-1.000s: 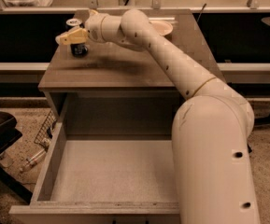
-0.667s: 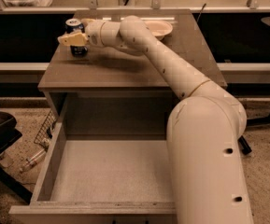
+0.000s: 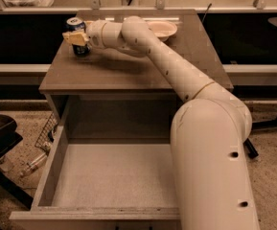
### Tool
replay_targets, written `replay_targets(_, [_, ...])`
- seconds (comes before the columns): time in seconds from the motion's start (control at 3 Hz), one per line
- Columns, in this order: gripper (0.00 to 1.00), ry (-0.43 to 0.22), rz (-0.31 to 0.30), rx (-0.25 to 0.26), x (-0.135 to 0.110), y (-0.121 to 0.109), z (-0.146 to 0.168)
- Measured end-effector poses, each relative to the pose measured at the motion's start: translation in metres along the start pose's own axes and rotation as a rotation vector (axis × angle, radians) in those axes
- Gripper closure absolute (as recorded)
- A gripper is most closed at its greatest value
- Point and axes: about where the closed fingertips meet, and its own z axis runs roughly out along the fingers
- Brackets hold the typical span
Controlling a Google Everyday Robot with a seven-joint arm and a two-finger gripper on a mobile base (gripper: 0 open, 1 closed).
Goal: Place pepsi can into top drawer
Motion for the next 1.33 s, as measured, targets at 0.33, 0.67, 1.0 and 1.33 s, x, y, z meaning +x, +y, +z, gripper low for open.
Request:
replay_targets(0.33, [0.99,-0.006,-0.002,-0.006,-0.003,0.003,0.001])
replay_targets(0.67, [1.00,-0.033,-0.013,-0.012,-0.021,0.004,-0.008])
replay_targets(1.0, [1.00,-0.106,-0.070,0.026,-0.064,0.010,-0.048])
replay_targets(1.33, [1.00,-0.154,-0.125,-0.024,-0.091,0.079,-0.120])
